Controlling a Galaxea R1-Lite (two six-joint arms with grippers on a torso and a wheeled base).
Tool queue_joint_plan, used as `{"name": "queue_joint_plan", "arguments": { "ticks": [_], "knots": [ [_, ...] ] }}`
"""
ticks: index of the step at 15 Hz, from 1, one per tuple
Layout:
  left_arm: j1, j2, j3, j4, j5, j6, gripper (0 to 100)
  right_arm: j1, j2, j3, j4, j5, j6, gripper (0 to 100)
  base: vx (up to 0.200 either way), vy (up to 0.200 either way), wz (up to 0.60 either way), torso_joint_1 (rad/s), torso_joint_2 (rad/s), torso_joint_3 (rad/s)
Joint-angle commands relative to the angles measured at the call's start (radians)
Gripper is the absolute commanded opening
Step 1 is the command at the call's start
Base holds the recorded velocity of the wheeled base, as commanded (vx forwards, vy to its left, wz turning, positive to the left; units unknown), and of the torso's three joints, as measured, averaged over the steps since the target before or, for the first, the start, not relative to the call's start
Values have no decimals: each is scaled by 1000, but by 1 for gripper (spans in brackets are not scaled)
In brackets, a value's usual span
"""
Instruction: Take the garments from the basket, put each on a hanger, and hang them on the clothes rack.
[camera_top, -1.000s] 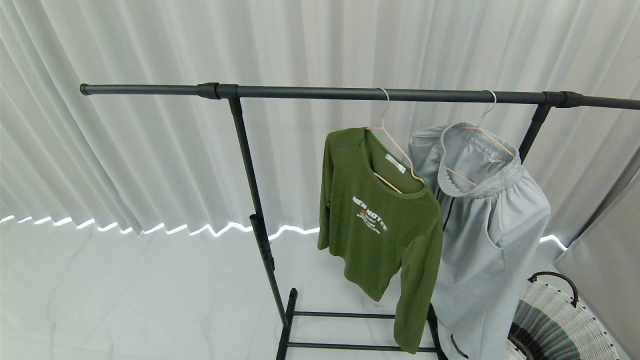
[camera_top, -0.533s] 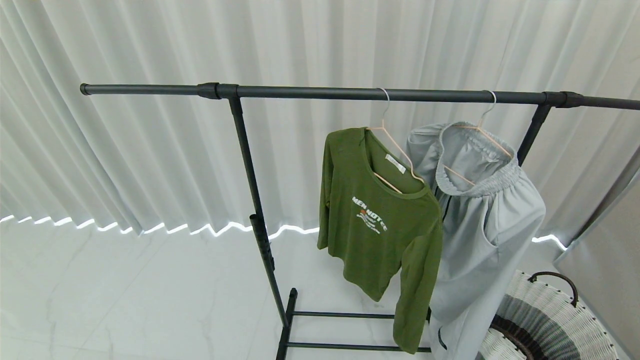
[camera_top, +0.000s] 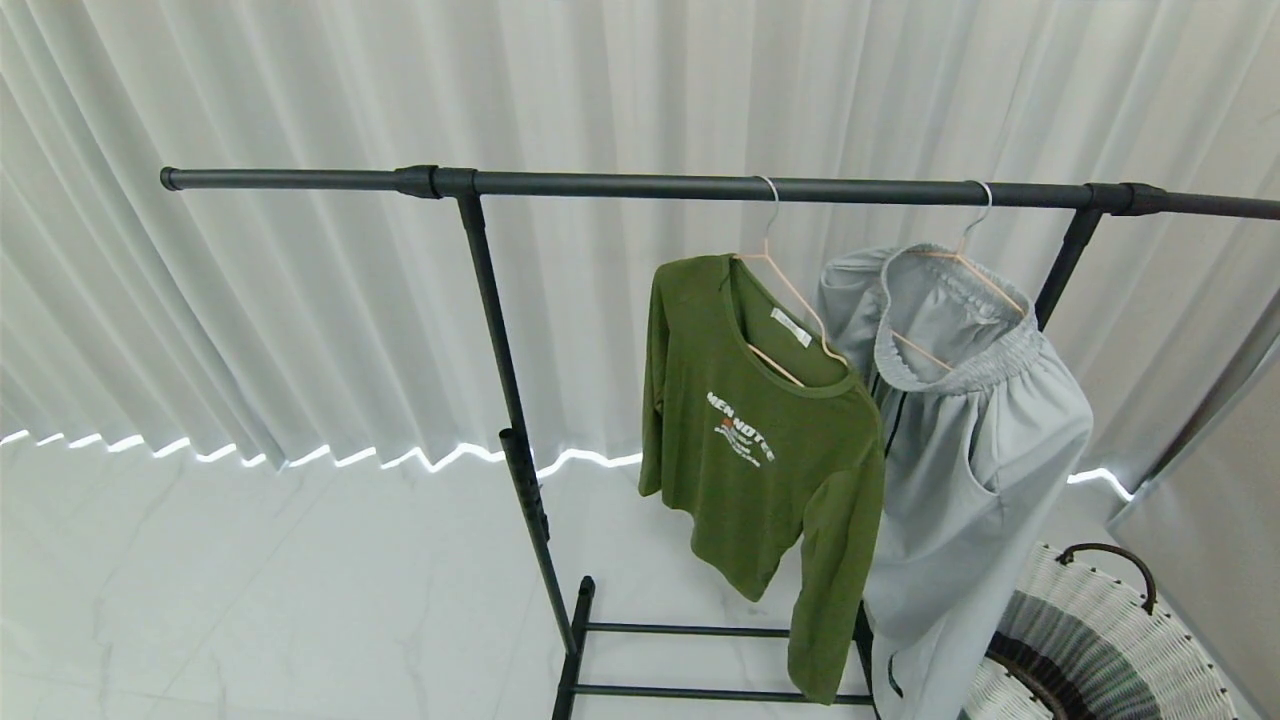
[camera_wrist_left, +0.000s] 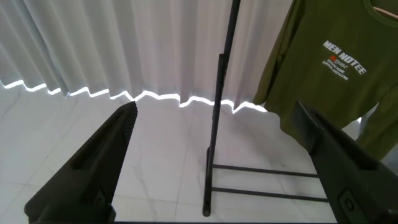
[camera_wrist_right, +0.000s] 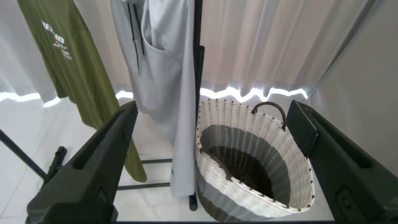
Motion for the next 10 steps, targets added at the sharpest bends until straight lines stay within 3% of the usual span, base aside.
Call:
{"name": "queue_joint_plan", "arguments": {
  "ticks": [1, 10],
  "knots": [
    [0, -2, 0, 0, 0, 0, 100, 0, 2, 0, 0, 2, -2, 100, 0, 0, 0, 0, 0, 0],
    [0, -2, 0, 0, 0, 0, 100, 0, 0, 0, 7, 2, 3, 100, 0, 0, 0, 0, 0, 0]
  ]
}}
